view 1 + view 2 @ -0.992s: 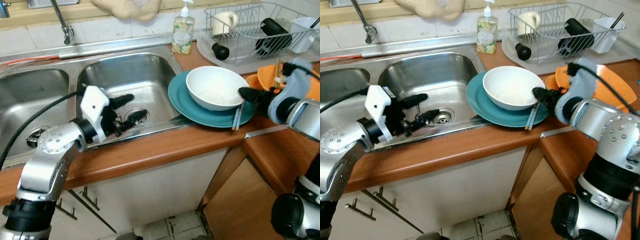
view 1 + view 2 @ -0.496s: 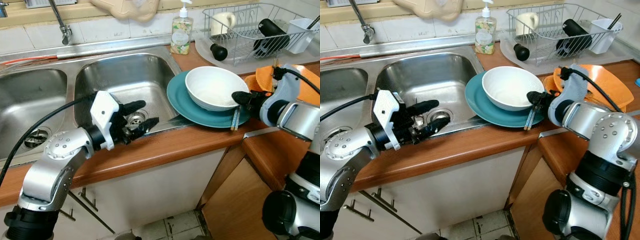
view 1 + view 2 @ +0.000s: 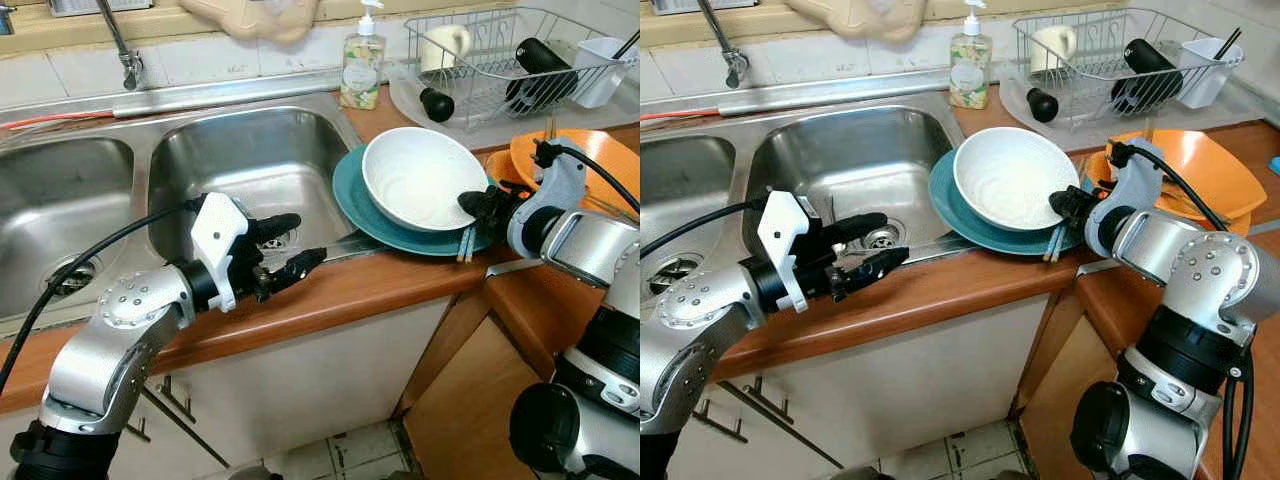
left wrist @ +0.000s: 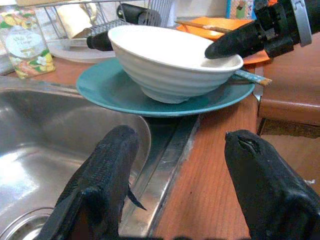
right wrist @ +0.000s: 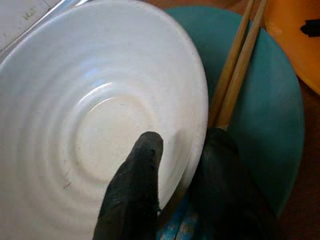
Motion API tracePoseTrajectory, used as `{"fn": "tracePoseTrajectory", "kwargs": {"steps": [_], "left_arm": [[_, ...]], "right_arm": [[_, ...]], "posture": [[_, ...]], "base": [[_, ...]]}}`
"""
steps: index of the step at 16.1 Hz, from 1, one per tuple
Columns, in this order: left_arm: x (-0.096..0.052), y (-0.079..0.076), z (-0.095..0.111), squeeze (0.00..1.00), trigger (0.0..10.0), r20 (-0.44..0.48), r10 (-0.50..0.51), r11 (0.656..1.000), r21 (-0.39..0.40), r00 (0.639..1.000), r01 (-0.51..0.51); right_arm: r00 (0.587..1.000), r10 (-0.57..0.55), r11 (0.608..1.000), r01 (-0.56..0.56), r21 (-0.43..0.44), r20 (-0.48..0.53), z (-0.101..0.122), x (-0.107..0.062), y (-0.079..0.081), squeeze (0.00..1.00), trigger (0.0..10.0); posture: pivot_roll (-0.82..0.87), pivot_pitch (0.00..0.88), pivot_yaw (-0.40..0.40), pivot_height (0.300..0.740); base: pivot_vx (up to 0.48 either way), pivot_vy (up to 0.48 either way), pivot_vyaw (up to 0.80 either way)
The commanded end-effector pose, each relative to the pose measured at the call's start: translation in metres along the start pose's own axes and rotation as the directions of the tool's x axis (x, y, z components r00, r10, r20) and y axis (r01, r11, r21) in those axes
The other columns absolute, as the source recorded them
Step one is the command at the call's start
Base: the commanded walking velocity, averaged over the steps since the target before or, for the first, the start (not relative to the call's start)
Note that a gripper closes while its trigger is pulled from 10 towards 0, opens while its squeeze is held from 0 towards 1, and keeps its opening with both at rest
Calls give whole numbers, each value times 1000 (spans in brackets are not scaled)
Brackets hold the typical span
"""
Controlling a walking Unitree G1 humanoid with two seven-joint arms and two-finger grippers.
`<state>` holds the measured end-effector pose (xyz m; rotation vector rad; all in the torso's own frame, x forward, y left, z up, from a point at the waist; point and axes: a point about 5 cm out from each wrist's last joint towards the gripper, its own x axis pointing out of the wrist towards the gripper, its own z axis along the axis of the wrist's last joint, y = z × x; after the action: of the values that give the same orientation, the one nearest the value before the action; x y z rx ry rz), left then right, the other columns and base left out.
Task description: Kitchen organization
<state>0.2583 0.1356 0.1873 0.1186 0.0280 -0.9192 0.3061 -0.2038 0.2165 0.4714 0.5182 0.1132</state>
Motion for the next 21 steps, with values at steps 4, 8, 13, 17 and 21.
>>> {"fn": "tracePoseTrajectory", "kwargs": {"steps": [4, 8, 13, 17, 21], "left_arm": [[1, 0, 4, 0, 10000, -12, 3, 1000, 27, 1000, -3], [3, 4, 6, 0, 10000, 8, 43, 999, 4, 999, -43], [12, 14, 20, 239, 10000, 97, 91, 995, -52, 991, -86], [36, 16, 33, 247, 10000, 209, 132, 984, -142, 969, -104], [50, 22, 38, 0, 10000, 269, 150, 963, -258, 951, -79]], "right_arm": [[999, -11, 1000, 11, -1, 48, 0, 0, 1, 0, 0], [991, 22, 1000, -21, -12, 132, 7, -1, 7, 0, 0], [944, 124, 990, -100, -96, 305, 32, -12, 24, 0, 0], [847, 209, 951, -60, -302, 489, 52, -25, 45, 0, 0], [787, 408, 810, -78, -581, 463, 37, -34, 71, 0, 0]], "posture": [[-89, 0, 31, 740], [-88, 0, 29, 740], [-85, 0, 27, 740], [-91, 0, 41, 740], [-107, 0, 64, 740]], "base": [[0, 0, 0], [0, 0, 0], [0, 0, 0], [0, 0, 0], [0, 0, 0]]}}
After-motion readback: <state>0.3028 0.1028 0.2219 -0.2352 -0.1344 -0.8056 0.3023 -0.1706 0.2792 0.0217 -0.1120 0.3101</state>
